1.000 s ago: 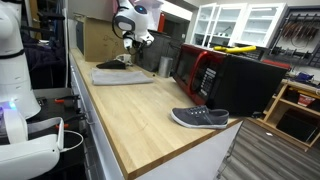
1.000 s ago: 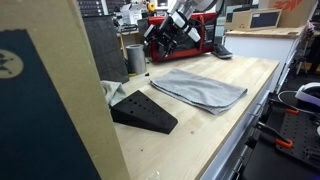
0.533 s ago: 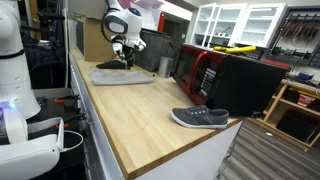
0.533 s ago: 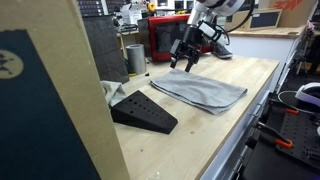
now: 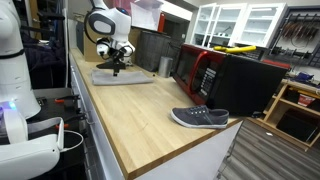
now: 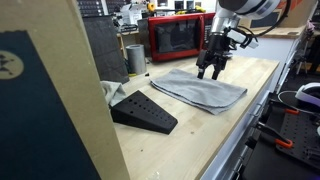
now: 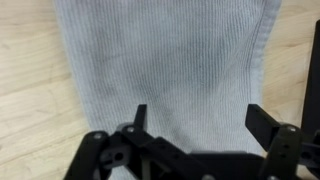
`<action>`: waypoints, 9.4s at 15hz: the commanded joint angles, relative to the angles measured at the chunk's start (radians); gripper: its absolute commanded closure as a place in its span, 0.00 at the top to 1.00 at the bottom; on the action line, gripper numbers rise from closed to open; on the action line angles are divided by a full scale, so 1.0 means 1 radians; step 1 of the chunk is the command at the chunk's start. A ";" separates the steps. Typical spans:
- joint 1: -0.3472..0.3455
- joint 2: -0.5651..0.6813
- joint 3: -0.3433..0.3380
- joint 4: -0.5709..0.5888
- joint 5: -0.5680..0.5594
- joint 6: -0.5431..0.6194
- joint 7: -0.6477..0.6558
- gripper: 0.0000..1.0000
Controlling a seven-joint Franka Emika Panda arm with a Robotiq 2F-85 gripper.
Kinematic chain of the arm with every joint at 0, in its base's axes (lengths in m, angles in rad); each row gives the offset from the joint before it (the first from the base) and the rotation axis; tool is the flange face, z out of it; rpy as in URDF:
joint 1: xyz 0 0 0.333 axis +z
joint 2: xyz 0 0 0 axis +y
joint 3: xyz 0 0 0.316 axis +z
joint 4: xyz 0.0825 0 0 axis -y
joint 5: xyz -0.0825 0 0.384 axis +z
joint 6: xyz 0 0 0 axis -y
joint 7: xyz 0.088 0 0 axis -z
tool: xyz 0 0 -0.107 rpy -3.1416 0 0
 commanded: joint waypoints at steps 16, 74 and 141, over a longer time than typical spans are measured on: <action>-0.075 -0.144 -0.231 -0.093 0.045 -0.338 -0.099 1.00; -0.048 0.000 -0.144 0.060 0.257 -0.415 -0.246 0.02; 0.026 0.441 0.043 0.488 0.139 0.099 -0.125 0.51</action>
